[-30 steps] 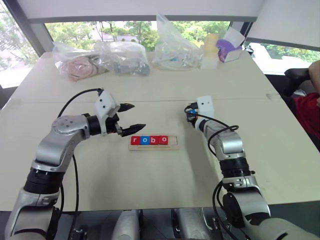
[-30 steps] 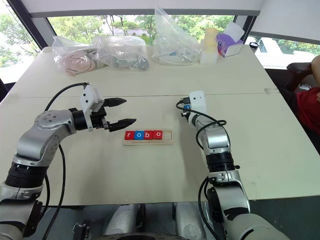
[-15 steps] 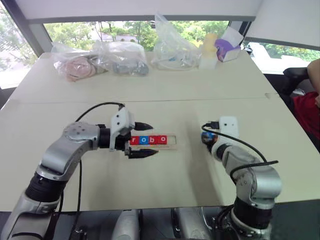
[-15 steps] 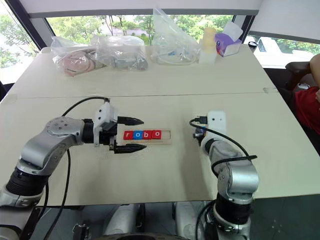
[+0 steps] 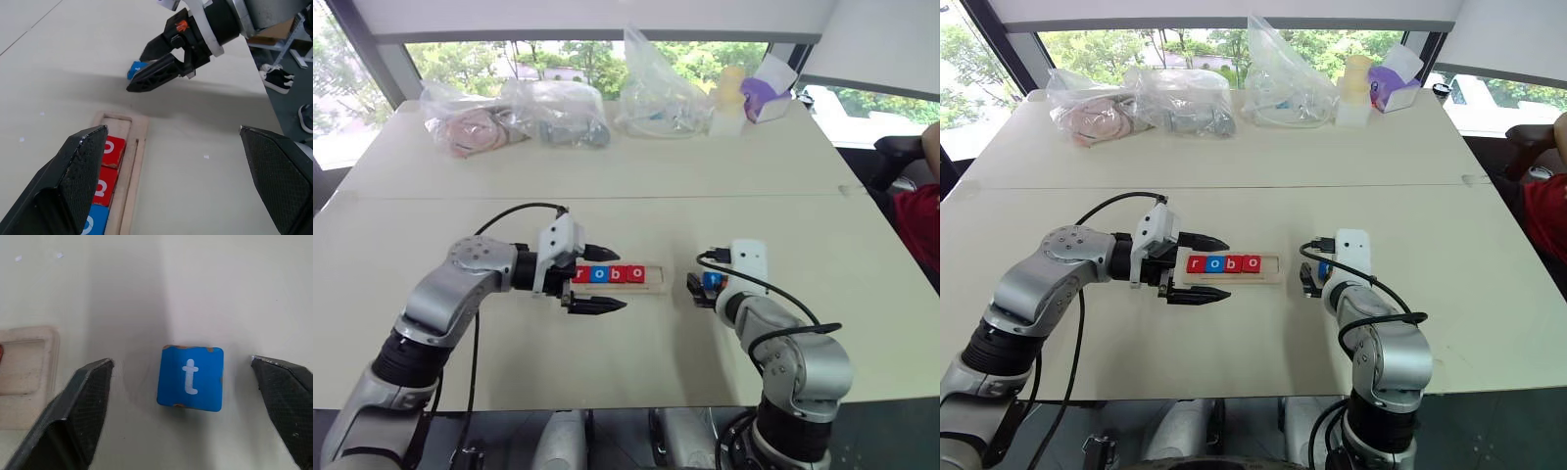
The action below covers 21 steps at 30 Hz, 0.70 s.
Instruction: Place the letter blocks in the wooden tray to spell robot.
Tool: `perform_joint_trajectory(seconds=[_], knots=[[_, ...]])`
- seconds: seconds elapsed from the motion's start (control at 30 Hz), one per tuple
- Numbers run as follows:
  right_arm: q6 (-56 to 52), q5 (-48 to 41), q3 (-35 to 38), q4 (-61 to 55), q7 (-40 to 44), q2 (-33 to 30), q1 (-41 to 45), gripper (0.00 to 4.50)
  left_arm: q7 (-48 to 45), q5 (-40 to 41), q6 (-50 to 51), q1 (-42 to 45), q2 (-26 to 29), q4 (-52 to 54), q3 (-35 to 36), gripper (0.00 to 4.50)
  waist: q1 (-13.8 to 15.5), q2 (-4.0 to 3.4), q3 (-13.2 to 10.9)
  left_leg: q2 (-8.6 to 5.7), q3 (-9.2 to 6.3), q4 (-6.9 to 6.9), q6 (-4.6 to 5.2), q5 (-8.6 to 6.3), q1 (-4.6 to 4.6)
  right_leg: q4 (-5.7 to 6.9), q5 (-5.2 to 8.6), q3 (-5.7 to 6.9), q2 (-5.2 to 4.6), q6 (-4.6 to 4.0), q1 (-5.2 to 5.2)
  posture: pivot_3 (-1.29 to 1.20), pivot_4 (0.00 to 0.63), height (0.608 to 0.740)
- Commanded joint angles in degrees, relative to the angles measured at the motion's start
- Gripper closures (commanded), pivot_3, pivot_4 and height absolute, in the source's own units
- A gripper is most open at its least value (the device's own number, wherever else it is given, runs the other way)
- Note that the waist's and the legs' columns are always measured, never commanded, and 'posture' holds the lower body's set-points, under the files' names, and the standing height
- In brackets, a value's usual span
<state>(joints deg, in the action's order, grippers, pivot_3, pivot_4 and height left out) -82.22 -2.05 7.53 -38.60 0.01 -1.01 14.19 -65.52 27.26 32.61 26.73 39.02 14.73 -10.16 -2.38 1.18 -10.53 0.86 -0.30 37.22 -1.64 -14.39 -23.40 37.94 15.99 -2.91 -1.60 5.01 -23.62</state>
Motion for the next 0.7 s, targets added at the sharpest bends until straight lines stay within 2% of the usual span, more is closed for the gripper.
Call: perform_joint_trajectory(seconds=[0.03, 0.1, 0.17, 0.23, 0.3, 0.37, 0.47, 0.7], knots=[[11.3, -3.4, 1.5, 1.4, 10.3, -12.0, 2.4, 0.07, -0.6, 3.0, 2.1, 0.1, 1.3, 2.5, 2.9, 0.0, -0.1, -0.02, 0.0, -0.02, 0.02, 0.0, 0.0, 0.0, -0.02, -0.03, 0.0, 0.0, -0.02, 0.0, 0.0, 0.0, 0.15, 0.735], [19.2, -7.4, 1.3, 5.7, 21.0, -20.8, 2.5, 0.07, -1.3, 4.5, 3.4, 0.2, 2.2, 3.4, 3.4, 0.0, -0.1, 0.0, 0.0, -0.03, 0.06, 0.0, 0.0, 0.0, -0.01, -0.08, 0.0, 0.0, -0.02, 0.02, 0.01, 0.0, 0.15, 0.735], [35.0, -11.4, 1.6, 11.6, 38.9, -31.3, 0.2, 0.07, -2.7, 5.4, 4.5, 0.1, 3.8, 4.9, 3.2, 0.0, -0.2, 0.01, 0.0, -0.01, 0.05, -0.03, 0.03, -0.02, 0.03, -0.1, 0.02, 0.0, 0.06, 0.05, 0.06, 0.0, 0.15, 0.735], [46.2, -19.6, 5.7, 15.6, 56.5, -36.6, -1.9, 0.07, -4.5, 5.1, 4.9, -0.3, 6.2, 6.2, 2.4, 0.0, -0.1, 0.02, -0.1, -0.02, 0.04, -0.12, 0.07, -0.04, 0.04, -0.16, 0.04, 0.04, 0.16, 0.07, 0.1, 0.0, 0.15, 0.735], [53.3, -16.2, 2.3, 25.1, 61.7, -42.5, 0.0, 0.07, -6.6, 4.0, 3.8, -1.0, 8.9, 6.7, 1.5, 0.0, -0.3, -0.02, -0.1, 0.02, 0.03, -0.14, 0.14, -0.08, 0.05, -0.18, 0.04, 0.1, 0.26, 0.05, 0.16, 0.0, 0.15, 0.735], [60.4, -13.0, -1.7, 33.9, 65.1, -45.5, 3.4, 0.07, -7.4, 4.2, 3.5, -1.2, 10.1, 6.9, 1.7, 0.0, -0.4, -0.05, -0.1, 0.03, 0.09, -0.12, 0.15, -0.09, 0.14, -0.17, 0.03, 0.0, 0.21, 0.05, 0.16, 0.0, 0.15, 0.735], [68.6, -10.6, -6.3, 43.1, 70.2, -46.5, 7.4, 0.07, -7.5, 5.0, 4.0, -1.1, 11.4, 7.4, 3.1, 0.0, -0.2, -0.02, -0.1, 0.06, 0.13, 0.02, 0.15, -0.08, 0.14, -0.17, 0.02, -0.01, 0.17, 0.04, 0.18, 0.0, 0.15, 0.735], [79.1, -6.7, -13.1, 58.0, 76.9, -45.6, 12.1, 0.07, -6.6, 4.9, 4.0, -3.9, 13.4, 8.7, 4.4, 0.0, 0.0, -0.03, -0.1, 0.05, 0.1, 0.04, 0.15, -0.08, 0.08, -0.16, 0.02, -0.01, 0.04, 0.06, 0.18, 0.0, 0.15, 0.735]])
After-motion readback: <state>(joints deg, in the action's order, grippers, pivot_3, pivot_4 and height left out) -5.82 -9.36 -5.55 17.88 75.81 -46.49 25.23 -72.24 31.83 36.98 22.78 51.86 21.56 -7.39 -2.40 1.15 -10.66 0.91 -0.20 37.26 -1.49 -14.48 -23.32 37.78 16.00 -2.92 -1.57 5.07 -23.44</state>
